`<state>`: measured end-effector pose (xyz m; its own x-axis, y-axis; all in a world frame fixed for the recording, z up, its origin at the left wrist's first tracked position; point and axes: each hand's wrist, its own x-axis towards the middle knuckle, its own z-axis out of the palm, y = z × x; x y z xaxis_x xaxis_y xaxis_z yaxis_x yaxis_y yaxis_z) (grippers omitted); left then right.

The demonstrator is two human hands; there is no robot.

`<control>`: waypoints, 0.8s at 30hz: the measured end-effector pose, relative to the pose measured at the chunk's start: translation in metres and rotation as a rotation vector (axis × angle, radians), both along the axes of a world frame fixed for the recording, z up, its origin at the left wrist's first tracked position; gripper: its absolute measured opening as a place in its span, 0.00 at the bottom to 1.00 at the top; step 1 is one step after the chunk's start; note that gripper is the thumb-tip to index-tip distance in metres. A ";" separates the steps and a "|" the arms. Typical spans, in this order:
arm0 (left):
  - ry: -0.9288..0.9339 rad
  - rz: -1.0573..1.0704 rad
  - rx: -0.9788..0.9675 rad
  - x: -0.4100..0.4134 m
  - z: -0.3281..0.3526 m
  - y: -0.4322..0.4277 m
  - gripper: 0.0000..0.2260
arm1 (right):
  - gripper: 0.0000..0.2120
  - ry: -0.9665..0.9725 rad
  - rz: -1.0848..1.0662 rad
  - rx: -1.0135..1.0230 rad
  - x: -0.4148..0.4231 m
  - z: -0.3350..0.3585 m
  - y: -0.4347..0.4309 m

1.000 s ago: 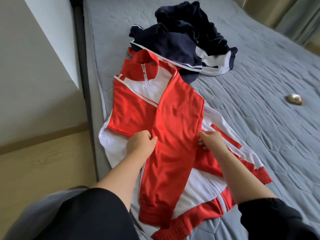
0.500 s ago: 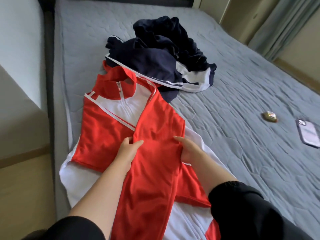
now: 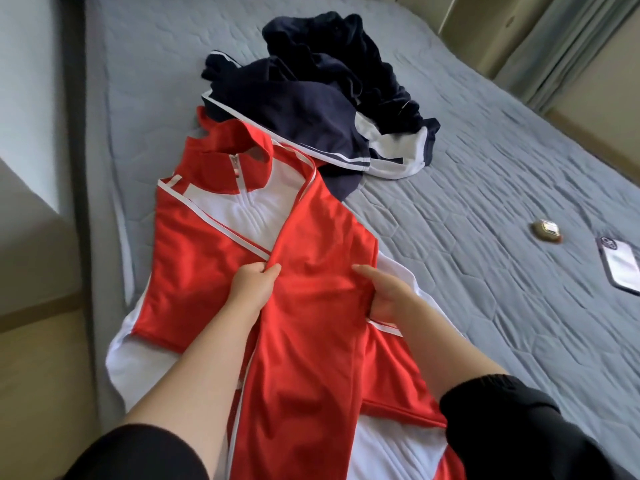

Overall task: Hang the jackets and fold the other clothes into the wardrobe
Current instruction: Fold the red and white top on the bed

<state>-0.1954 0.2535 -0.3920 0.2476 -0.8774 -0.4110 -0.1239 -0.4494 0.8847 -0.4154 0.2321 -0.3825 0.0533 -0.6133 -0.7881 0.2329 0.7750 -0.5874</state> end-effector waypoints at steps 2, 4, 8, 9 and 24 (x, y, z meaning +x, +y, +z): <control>0.018 0.019 0.006 0.003 -0.005 0.001 0.08 | 0.09 -0.042 -0.035 -0.060 -0.004 0.007 -0.009; -0.004 0.026 0.012 0.004 -0.009 0.002 0.10 | 0.16 -0.048 -0.090 -0.121 -0.009 0.016 -0.022; -0.055 0.005 0.011 0.004 -0.012 0.000 0.12 | 0.30 -0.105 -0.121 -0.091 -0.010 0.025 -0.047; -0.058 0.001 0.014 0.004 -0.013 0.000 0.13 | 0.31 -0.097 -0.099 -0.074 -0.007 0.026 -0.050; -0.161 -0.055 0.009 -0.001 -0.024 -0.004 0.10 | 0.08 0.337 -0.307 -0.174 0.005 0.015 -0.084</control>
